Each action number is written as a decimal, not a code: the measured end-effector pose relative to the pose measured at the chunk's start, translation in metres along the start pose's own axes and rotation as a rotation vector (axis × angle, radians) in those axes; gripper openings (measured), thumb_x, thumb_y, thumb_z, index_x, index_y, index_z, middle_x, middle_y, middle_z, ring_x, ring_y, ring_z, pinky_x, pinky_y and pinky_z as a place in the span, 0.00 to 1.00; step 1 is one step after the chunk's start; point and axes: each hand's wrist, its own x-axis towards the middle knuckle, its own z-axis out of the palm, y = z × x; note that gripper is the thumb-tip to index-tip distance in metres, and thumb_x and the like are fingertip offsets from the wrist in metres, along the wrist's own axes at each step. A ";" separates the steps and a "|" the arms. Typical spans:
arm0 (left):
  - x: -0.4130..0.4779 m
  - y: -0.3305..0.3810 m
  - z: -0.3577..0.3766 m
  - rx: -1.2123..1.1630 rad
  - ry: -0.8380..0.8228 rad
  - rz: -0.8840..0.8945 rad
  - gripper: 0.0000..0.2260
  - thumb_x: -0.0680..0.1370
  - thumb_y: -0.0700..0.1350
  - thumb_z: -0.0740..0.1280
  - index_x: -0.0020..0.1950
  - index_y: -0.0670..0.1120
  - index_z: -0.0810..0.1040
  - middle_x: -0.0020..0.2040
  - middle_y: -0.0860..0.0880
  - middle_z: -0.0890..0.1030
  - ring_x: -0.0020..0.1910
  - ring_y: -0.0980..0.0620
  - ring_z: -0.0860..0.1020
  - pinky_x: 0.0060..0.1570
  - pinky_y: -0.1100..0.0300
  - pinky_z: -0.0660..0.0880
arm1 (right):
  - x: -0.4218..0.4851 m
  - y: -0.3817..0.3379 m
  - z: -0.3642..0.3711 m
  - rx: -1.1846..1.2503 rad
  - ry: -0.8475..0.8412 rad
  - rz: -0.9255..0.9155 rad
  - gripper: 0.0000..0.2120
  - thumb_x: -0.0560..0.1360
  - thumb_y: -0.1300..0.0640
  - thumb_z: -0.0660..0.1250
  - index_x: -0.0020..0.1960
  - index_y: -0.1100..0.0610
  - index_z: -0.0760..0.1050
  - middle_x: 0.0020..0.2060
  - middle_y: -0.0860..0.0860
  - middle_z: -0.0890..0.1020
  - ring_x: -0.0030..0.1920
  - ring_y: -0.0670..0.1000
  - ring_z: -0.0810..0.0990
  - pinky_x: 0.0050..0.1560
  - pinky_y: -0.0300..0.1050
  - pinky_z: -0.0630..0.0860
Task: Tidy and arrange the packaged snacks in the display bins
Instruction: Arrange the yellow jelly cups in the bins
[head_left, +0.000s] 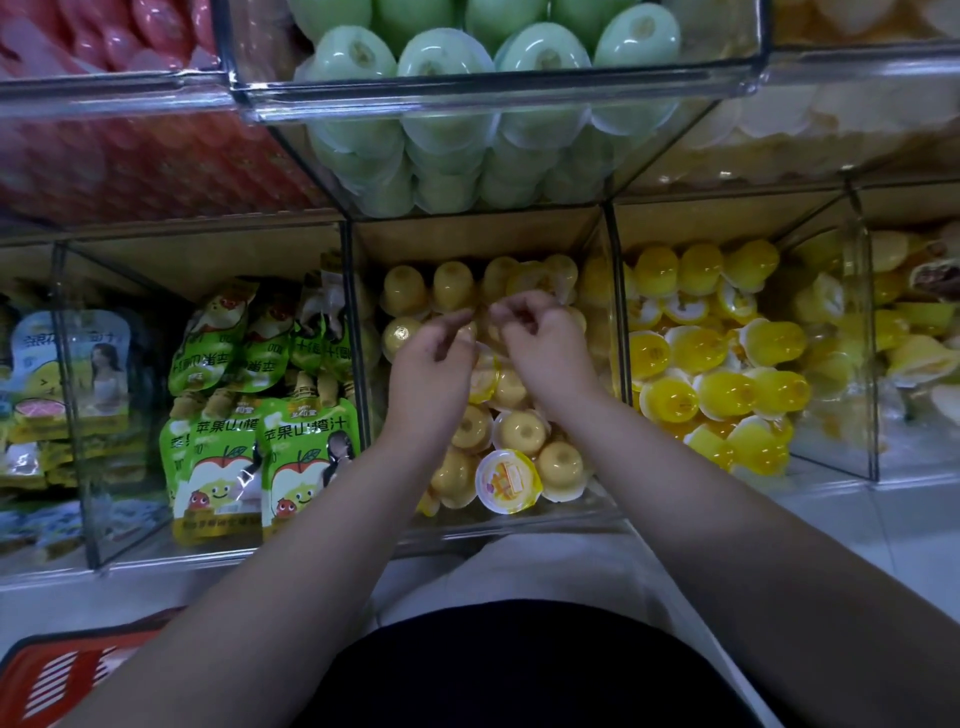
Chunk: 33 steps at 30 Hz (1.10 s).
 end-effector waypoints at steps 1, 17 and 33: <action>-0.004 0.005 0.001 -0.106 -0.019 -0.051 0.10 0.81 0.40 0.62 0.58 0.50 0.80 0.48 0.61 0.81 0.47 0.68 0.77 0.49 0.72 0.72 | -0.003 -0.004 -0.003 0.109 0.031 0.024 0.04 0.77 0.53 0.66 0.45 0.50 0.76 0.41 0.48 0.82 0.47 0.49 0.81 0.52 0.46 0.76; -0.048 0.058 0.042 -0.546 -0.343 -0.131 0.19 0.84 0.51 0.50 0.73 0.50 0.68 0.65 0.57 0.74 0.63 0.62 0.72 0.61 0.67 0.66 | -0.060 -0.029 -0.072 0.644 0.071 0.002 0.14 0.84 0.49 0.51 0.54 0.50 0.75 0.55 0.50 0.81 0.61 0.45 0.78 0.63 0.41 0.72; -0.086 0.113 0.165 -0.597 -0.349 -0.066 0.21 0.84 0.52 0.49 0.76 0.49 0.63 0.75 0.53 0.66 0.73 0.58 0.65 0.63 0.67 0.65 | -0.053 0.008 -0.212 0.735 0.092 -0.022 0.17 0.83 0.47 0.49 0.61 0.52 0.72 0.66 0.53 0.77 0.65 0.45 0.75 0.64 0.41 0.71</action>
